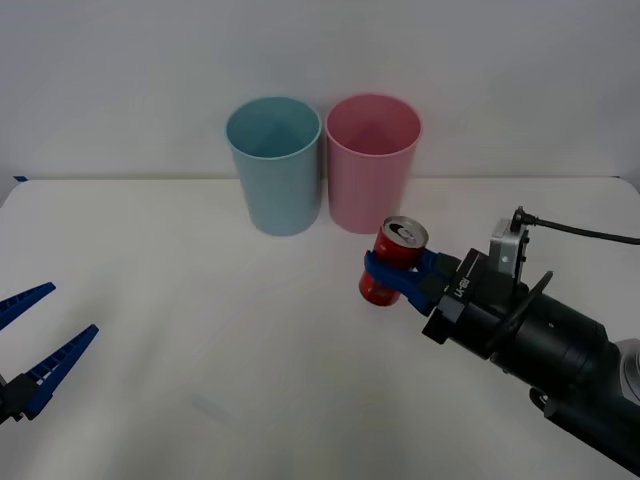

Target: Grasp the object on the table and drop it into the matching bin: aluminum can to the light blue bin, PET bottle to the pink bin.

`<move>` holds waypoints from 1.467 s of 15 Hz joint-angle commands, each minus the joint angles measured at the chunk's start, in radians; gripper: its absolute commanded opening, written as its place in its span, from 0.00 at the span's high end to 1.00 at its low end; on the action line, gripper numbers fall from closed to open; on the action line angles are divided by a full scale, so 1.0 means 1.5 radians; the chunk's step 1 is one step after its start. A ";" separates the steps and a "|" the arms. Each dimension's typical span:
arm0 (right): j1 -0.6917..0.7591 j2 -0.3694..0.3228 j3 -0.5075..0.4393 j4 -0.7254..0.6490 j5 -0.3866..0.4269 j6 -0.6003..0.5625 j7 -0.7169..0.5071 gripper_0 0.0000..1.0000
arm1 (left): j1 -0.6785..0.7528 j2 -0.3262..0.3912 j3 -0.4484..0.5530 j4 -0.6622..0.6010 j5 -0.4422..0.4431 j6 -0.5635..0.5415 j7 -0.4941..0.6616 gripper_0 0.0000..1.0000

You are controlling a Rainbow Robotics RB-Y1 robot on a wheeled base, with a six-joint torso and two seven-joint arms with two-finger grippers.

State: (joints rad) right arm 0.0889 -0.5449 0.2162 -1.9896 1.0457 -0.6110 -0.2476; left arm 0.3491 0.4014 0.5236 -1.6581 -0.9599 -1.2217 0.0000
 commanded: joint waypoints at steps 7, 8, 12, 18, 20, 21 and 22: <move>-0.203 -0.054 0.079 0.009 0.051 0.116 -0.034 1.00 | 0.000 0.000 0.000 0.000 0.000 0.000 0.000 0.00; -0.228 -0.053 0.089 0.024 0.056 0.116 -0.037 1.00 | 0.000 0.000 0.000 0.000 0.000 0.000 0.000 0.00; -0.353 -0.015 0.115 0.119 0.107 0.116 -0.054 1.00 | 0.000 0.000 0.000 0.000 0.000 0.000 0.000 0.00; -0.533 0.082 0.118 0.331 0.186 0.116 -0.081 1.00 | 0.000 0.000 0.000 0.000 0.000 0.000 0.000 0.00; -0.577 0.105 0.118 0.398 0.194 0.116 -0.078 1.00 | 0.000 0.000 0.000 0.000 0.000 0.000 0.000 0.00; -0.600 0.121 0.119 0.438 0.197 0.125 -0.076 1.00 | 0.000 0.000 0.000 0.000 0.000 0.000 0.000 0.00; -0.617 0.134 0.119 0.465 0.200 0.134 -0.073 1.00 | 0.000 0.000 0.000 0.000 0.000 0.000 0.000 0.00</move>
State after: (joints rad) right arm -0.8174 -0.3585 0.3941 -1.3231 1.3419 -0.4195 -0.3609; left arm 0.3491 0.4014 0.5236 -1.6581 -0.9599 -1.2217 0.0000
